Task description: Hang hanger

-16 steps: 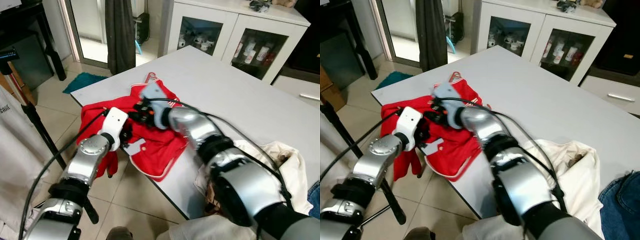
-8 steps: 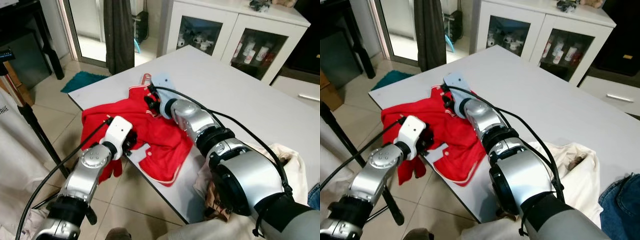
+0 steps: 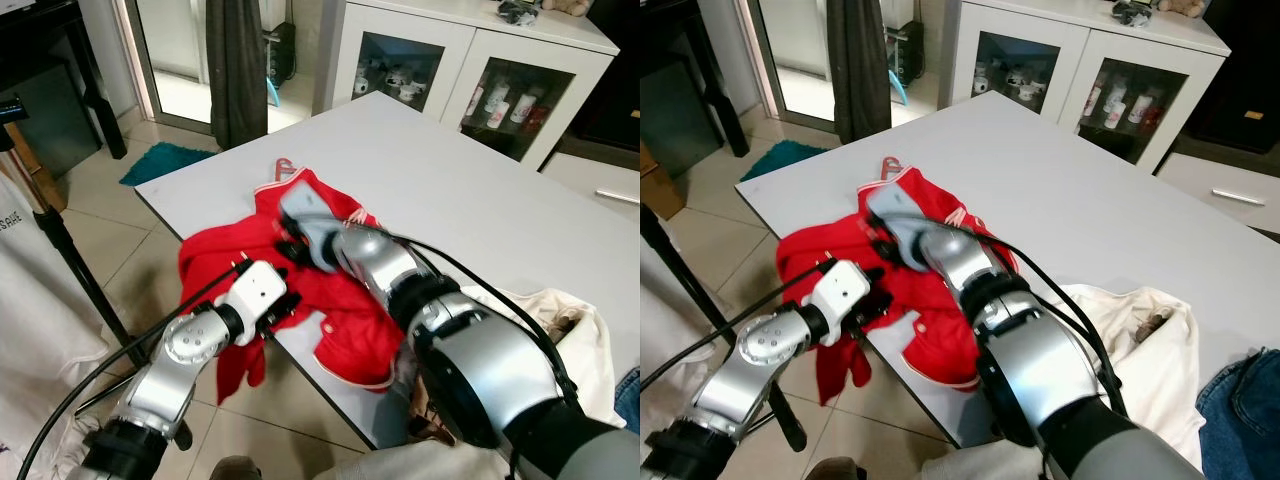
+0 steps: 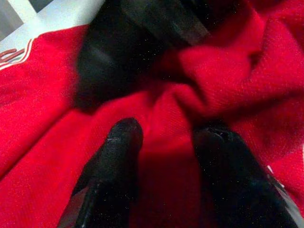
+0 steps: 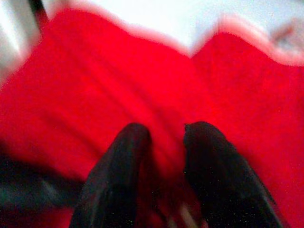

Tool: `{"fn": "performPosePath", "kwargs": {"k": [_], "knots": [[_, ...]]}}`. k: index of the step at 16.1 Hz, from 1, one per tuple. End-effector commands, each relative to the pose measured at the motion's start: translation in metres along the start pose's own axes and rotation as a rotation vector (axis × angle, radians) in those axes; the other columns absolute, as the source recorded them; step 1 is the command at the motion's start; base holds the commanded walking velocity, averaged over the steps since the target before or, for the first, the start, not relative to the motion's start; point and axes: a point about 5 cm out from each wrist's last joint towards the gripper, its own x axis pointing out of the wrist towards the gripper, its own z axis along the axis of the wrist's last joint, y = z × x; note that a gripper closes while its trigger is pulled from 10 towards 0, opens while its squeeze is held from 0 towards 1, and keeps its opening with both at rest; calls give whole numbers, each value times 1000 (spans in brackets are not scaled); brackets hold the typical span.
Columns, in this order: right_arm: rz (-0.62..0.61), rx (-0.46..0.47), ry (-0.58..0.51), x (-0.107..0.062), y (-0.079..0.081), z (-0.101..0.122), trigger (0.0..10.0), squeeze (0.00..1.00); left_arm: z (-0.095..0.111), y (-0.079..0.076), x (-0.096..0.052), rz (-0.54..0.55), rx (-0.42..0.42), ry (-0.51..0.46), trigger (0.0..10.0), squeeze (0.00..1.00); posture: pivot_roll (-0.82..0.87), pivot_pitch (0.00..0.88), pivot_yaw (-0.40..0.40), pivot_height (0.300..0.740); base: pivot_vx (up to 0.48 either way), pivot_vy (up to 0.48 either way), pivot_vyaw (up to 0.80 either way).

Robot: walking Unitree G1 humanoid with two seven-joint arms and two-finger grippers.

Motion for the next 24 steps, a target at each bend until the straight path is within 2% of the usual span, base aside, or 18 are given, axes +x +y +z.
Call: {"fn": "performPosePath", "kwargs": {"k": [1, 4, 6, 9, 11, 13, 15, 16, 17, 19, 20, 23, 24], "knots": [[-66, 12, 63, -5, -12, -16, 10000, 0, -26, -19, -4, -98, -19, 121, 10000, 0, 241, 0, -97, 740, 0, 0, 0], [-114, 5, 152, -14, -25, -42, 10000, 0, -27, -14, -11, -81, -11, 97, 10000, 0, 251, 0, -106, 740, 0, 0, 0], [-189, 10, 210, -24, -39, -61, 10000, 0, -26, -12, -15, -75, 3, 78, 10000, 0, 250, 0, -106, 740, 0, 0, 0], [-262, 12, 273, -40, -57, -82, 10000, 0, -32, -5, -21, -52, 34, 107, 10000, 0, 252, 0, -107, 740, 0, 0, 0], [-285, 0, 331, -54, -70, -101, 10000, 0, -36, 5, -26, 0, 69, 142, 10000, 0, 250, 0, -107, 740, 0, 0, 0], [-287, 0, 371, -63, -75, -115, 10000, 0, -33, 18, -30, 66, 115, 148, 10000, 0, 243, 0, -108, 740, 0, 0, 0], [-294, 29, 394, -70, -77, -127, 10000, 0, -22, 39, -34, 185, 176, 131, 10000, 0, 239, 0, -109, 740, 0, 0, 0], [-299, 59, 401, -73, -78, -133, 10000, 0, -12, 56, -37, 278, 217, 115, 10000, 0, 239, 0, -109, 740, 0, 0, 0], [-302, 72, 399, -74, -78, -134, 10000, 0, -8, 61, -38, 303, 224, 107, 10000, 0, 237, 0, -109, 740, 0, 0, 0], [-308, 105, 382, -75, -79, -134, 10000, 0, 5, 71, -39, 367, 189, 65, 10000, 0, 236, 0, -107, 740, 0, 0, 0], [-303, 137, 350, -73, -80, -129, 10000, 0, 12, 71, -39, 373, 127, 29, 10000, 0, 236, 0, -107, 740, 0, 0, 0], [-295, 150, 320, -71, -81, -121, 10000, 0, 27, 57, -35, 332, -57, -82, 10000, 0, 233, 3, -106, 740, 0, 0, 0], [-290, 162, 302, -70, -81, -118, 10000, 0, 32, 46, -33, 268, -148, -120, 10000, 0, 231, 12, -107, 740, 0, 0, 0]]}}
